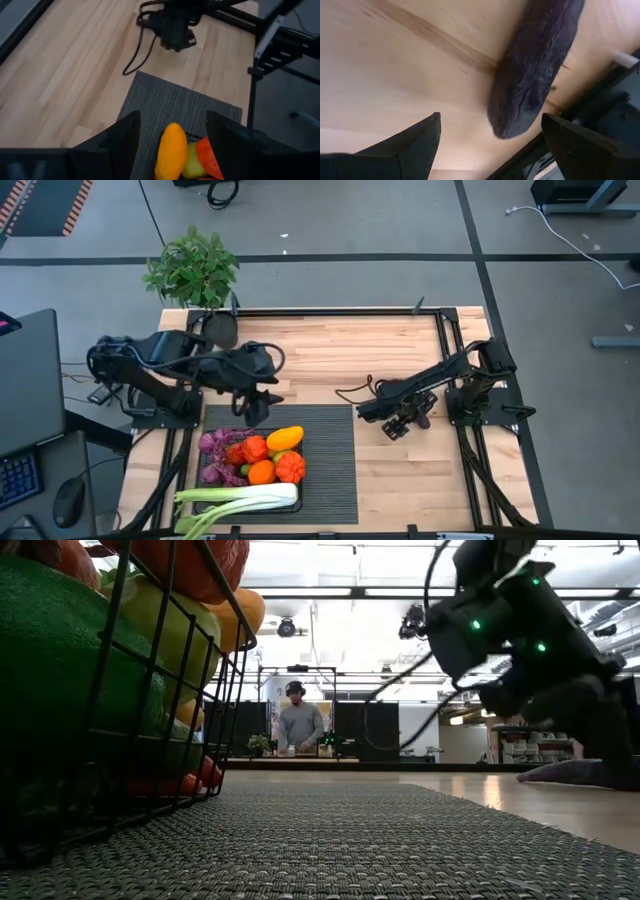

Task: Build produce basket
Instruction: Put the purple eggplant into the wire basket

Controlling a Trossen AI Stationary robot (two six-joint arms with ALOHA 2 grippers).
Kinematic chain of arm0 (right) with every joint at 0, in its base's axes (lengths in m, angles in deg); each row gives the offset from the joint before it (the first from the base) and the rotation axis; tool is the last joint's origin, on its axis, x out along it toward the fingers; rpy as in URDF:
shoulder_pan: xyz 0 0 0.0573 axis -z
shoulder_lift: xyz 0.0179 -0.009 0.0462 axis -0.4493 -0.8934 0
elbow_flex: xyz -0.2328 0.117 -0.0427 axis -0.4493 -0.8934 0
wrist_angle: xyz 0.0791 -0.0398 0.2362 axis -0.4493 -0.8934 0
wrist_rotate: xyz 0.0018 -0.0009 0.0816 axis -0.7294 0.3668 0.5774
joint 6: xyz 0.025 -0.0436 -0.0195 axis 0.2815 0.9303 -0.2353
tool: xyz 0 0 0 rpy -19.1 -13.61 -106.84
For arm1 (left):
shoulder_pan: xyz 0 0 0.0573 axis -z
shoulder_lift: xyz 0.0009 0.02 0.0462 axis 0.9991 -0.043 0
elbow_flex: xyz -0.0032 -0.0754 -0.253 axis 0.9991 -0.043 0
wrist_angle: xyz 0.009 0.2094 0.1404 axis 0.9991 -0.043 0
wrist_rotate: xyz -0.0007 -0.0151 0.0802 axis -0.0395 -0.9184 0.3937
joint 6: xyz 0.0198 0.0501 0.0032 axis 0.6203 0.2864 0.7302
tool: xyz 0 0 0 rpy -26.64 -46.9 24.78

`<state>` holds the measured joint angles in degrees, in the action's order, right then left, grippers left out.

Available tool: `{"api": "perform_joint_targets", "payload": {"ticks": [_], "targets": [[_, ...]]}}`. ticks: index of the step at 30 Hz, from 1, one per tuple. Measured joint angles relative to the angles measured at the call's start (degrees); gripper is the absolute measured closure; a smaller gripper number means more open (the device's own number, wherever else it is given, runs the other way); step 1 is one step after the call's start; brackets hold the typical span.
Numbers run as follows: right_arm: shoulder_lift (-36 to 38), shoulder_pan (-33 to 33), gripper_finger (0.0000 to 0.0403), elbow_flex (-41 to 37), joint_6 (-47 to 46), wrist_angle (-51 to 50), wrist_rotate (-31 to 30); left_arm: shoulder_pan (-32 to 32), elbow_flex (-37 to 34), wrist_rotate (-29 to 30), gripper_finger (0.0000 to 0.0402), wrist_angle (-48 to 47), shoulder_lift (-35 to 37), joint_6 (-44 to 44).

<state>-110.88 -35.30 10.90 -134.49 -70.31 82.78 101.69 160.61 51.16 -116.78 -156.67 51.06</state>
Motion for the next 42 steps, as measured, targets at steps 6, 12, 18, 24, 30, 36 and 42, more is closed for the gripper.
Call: {"api": "perform_joint_targets", "payload": {"ticks": [6,12,18,24,30,36,42], "targets": [[0.5,0.3,0.0054,-5.4,5.4,2.7,-0.6,-0.1,0.0,0.1,0.0171,0.4,-2.2,-6.0],[3.2,2.1,0.0055,-10.2,11.9,7.1,0.7,-0.1,0.0,1.7,0.0171,2.6,-4.9,-11.4],[6.9,3.6,0.0079,-10.6,19.8,11.1,0.9,-0.2,0.0,1.8,0.0171,4.3,-7.8,-12.9],[11.1,5.4,0.0171,-10.5,25.6,11.9,2.4,-0.2,0.0,0.0,0.0171,3.4,-7.8,-16.1],[15.4,7.7,0.0281,-10.5,32.0,12.2,2.7,2.2,0.0,1.8,0.0171,2.6,-3.4,-22.9],[20.5,9.3,0.0357,-10.5,34.8,15.5,2.8,2.5,0.0,7.1,0.0171,2.9,-0.6,-23.4],[27.0,9.5,0.0397,-10.5,32.0,22.4,4.2,1.5,0.0,10.6,0.0171,4.0,0.2,-25.4]]}}
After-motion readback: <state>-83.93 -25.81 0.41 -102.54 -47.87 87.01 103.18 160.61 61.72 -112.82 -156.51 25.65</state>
